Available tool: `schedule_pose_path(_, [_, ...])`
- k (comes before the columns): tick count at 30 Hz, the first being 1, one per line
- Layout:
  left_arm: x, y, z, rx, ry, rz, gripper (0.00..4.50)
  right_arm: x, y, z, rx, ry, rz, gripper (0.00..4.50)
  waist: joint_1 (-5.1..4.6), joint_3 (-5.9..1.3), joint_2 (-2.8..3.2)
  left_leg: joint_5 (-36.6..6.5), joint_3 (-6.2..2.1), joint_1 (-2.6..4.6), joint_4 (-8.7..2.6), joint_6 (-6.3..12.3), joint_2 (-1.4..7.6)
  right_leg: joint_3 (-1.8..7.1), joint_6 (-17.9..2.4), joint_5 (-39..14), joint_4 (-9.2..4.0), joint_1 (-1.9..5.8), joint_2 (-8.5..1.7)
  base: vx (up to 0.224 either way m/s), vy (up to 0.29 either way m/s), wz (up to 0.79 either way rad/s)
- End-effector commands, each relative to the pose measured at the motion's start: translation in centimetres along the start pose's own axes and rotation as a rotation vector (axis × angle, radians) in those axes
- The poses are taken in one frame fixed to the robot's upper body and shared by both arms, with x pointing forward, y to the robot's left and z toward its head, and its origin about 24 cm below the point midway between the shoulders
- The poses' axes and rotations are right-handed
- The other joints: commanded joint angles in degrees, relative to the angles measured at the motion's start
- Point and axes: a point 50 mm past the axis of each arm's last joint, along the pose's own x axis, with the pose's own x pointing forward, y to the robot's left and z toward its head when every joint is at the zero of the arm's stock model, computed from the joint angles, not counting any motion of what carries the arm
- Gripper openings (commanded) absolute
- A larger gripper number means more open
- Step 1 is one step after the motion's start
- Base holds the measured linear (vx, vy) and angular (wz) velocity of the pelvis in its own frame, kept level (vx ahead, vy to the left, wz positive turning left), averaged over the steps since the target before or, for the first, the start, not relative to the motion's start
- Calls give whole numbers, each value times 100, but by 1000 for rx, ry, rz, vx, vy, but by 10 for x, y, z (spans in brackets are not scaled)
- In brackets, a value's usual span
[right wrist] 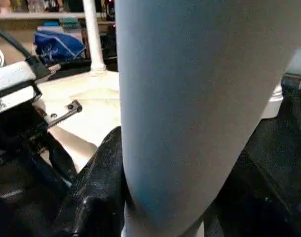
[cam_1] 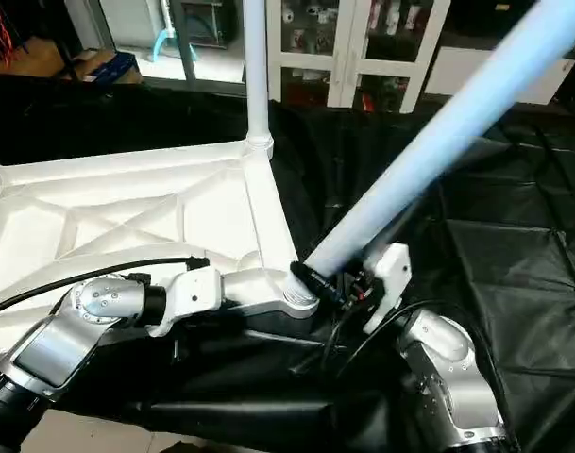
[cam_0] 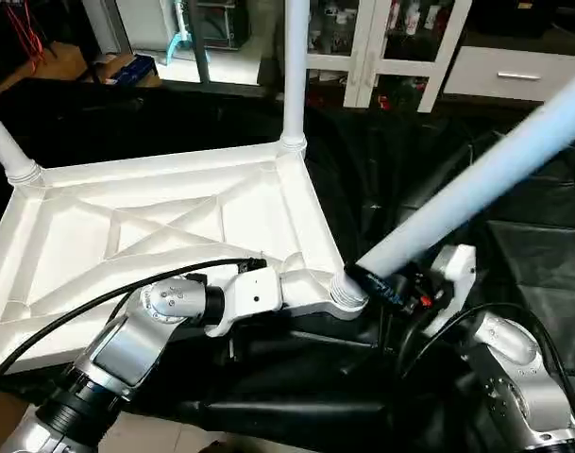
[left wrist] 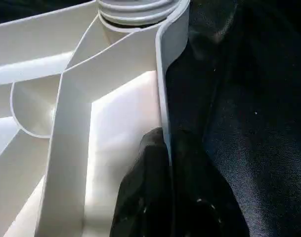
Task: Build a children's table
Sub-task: Insert table leg to table base
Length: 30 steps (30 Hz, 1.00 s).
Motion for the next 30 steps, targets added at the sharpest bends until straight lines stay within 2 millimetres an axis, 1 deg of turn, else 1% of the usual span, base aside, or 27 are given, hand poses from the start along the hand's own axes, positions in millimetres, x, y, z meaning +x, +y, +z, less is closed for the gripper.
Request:
schedule_pose_path(1, [4, -13, -17, -28, 75, -67, 0, -24, -7, -23, -28, 194, -38, 185, -47, -288, -2, -699, -41, 117, -404, 494, 141, 41, -1679, 482, -272, 175, -10, 0, 0, 0])
schedule_pose_path(2, [4, -13, -17, -29, 75, -67, 0, -24, -7, -23, -30, 195, -35, 185, -49, -282, -14, -700, -38, 116, -405, 507, 139, 42, -1676, 483, -277, 174, -6, 0, 0, 0])
schedule_pose_path(4, [4, -13, -17, -30, 75, -64, 0, -23, -5, -24, -49, 206, -8, 185, -57, -273, -2, -744, -40, 114, -412, 514, 139, 42, -1666, 417, -285, 170, -9, 0, 0, 0])
schedule_pose_path(6, [4, -13, -17, -30, 77, -63, 0, -22, -3, -24, -54, 217, 13, 185, -68, -266, -4, -922, -46, 120, -432, 458, 146, 42, -1647, 220, -305, 173, -12, 0, 0, 0])
schedule_pose_path(8, [4, -13, -17, -31, 77, -63, 0, -22, -2, -24, -55, 227, 30, 185, -76, -258, -1, -1008, -50, 122, -441, 436, 149, 45, -1633, 127, -313, 166, -15, 0, 0, 0])
schedule_pose_path(9, [4, -13, -17, -30, 77, -63, 0, -22, 0, -26, -57, 261, 77, 185, -85, -251, -25, -1049, -52, 112, -449, 419, 149, 47, -1608, 39, -321, 176, -14, 0, 0, 0])
schedule_pose_path(11, [4, -12, -17, -30, 77, -63, 0, -23, 7, -30, -49, 326, 165, 185, -81, -245, -20, -1068, -59, 130, -456, 415, 156, 47, -1588, -11, -332, 177, -10, 0, 0, 0])
schedule_pose_path(12, [4, -12, -17, -30, 77, -64, 0, -23, 10, -31, -54, 355, 213, 185, -80, -232, -9, -1142, -54, 136, -465, 412, 156, 49, -1582, -109, -346, 167, -13, 0, 0, 0])
schedule_pose_path(13, [5, -12, -17, -29, 76, -64, 0, -23, 13, -33, -46, 387, 270, 185, -78, -229, -12, -1207, -50, 142, -474, 403, 160, 53, -1567, -183, -359, 164, -18, 0, 0, 0])
schedule_pose_path(14, [5, -12, -17, -29, 76, -64, 0, -23, 13, -33, -45, 390, 275, 185, -81, -219, -19, -1280, -48, 148, -482, 393, 161, 54, -1562, -266, -370, 160, -16, 0, 0, 0])
schedule_pose_path(15, [5, -12, -17, -29, 75, -65, 0, -21, 14, -33, -31, 405, 306, 185, -87, -199, -19, -1562, -57, 154, -519, 307, 168, 61, -1503, -656, -409, 158, -28, 0, 0, 0])
schedule_pose_path(16, [5, -12, -17, -29, 75, -65, 0, -21, 14, -33, -31, 405, 306, 185, -94, -198, -22, -1632, -63, 152, -529, 272, 167, 62, -1481, -760, -417, 160, -29, 0, 0, 0])
schedule_pose_path(17, [5, -12, -17, -28, 75, -65, 0, -19, 13, -33, -24, 408, 316, 185, -92, -205, -23, -1719, -60, 173, -531, 212, 173, 73, -1443, -885, -436, 138, -33, 0, 0, 0])
schedule_pose_path(19, [5, -12, -16, -28, 75, -65, 0, -14, 10, -30, -8, 408, 333, 185, -108, -207, -37, -1724, -71, 157, -542, 170, 167, 68, -1410, -888, -429, 144, -22, 0, 0, 0])
schedule_pose_path(20, [6, -12, -16, -28, 75, -65, 0, -12, 9, -28, -1, 408, 339, 185, -115, -213, -36, -1694, -76, 150, -541, 170, 162, 64, -1410, -848, -420, 151, -19, 0, 0, 0])
schedule_pose_path(22, [6, -12, -16, -28, 74, -64, 0, -9, 7, -25, 30, 404, 352, 185, -118, -214, -23, -1644, -70, 159, -538, 184, 167, 72, -1424, -757, -423, 136, -25, 0, 0, 0])
schedule_pose_path(24, [6, -12, -16, -29, 74, -63, 0, -6, 4, -23, 68, 408, 370, 185, -122, -220, -43, -1610, -69, 153, -538, 197, 164, 66, -1452, -699, -416, 143, -18, 0, 0, 0])
schedule_pose_path(26, [6, -12, -16, -30, 73, -63, 0, -5, 3, -22, 78, 412, 375, 185, -113, -217, -34, -1614, -62, 161, -538, 190, 171, 71, -1454, -708, -424, 130, -24, 0, 0, 0])
schedule_pose_path(29, [6, -13, -16, -29, 72, -65, 0, -4, -2, -27, 115, 466, 400, 185, -120, -206, -42, -1695, -63, 151, -555, 141, 170, 67, -1435, -827, -435, 125, -26, 0, 0, 0])
schedule_pose_path(30, [7, -13, -16, -29, 72, -66, 0, -3, -3, -28, 122, 472, 404, 185, -130, -214, -40, -1719, -65, 150, -555, 131, 167, 63, -1446, -852, -431, 126, -25, 0, 0, 0])
